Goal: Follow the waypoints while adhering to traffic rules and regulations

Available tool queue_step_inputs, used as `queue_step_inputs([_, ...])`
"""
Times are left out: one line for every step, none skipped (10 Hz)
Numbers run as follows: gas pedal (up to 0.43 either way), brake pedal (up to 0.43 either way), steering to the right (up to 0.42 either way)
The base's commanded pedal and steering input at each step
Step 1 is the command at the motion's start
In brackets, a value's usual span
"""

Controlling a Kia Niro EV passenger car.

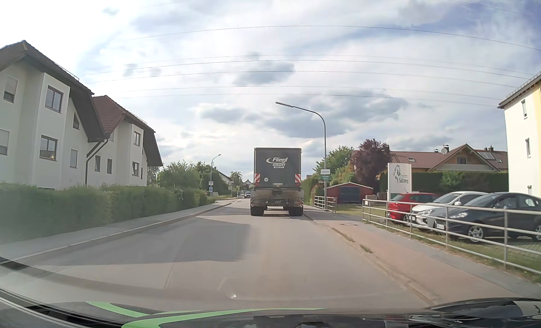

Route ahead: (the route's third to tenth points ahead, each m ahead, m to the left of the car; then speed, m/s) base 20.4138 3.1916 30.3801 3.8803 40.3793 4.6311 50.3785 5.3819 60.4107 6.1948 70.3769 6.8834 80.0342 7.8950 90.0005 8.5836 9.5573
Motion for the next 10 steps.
queue_step_inputs([0.118, 0.0, -0.01])
queue_step_inputs([0.118, 0.0, -0.01])
queue_step_inputs([0.118, 0.0, -0.008])
queue_step_inputs([0.118, 0.0, -0.006])
queue_step_inputs([0.118, 0.0, -0.007])
queue_step_inputs([0.118, 0.0, -0.007])
queue_step_inputs([0.118, 0.0, -0.007])
queue_step_inputs([0.118, 0.0, -0.007])
queue_step_inputs([0.118, 0.0, -0.007])
queue_step_inputs([0.118, 0.0, -0.007])
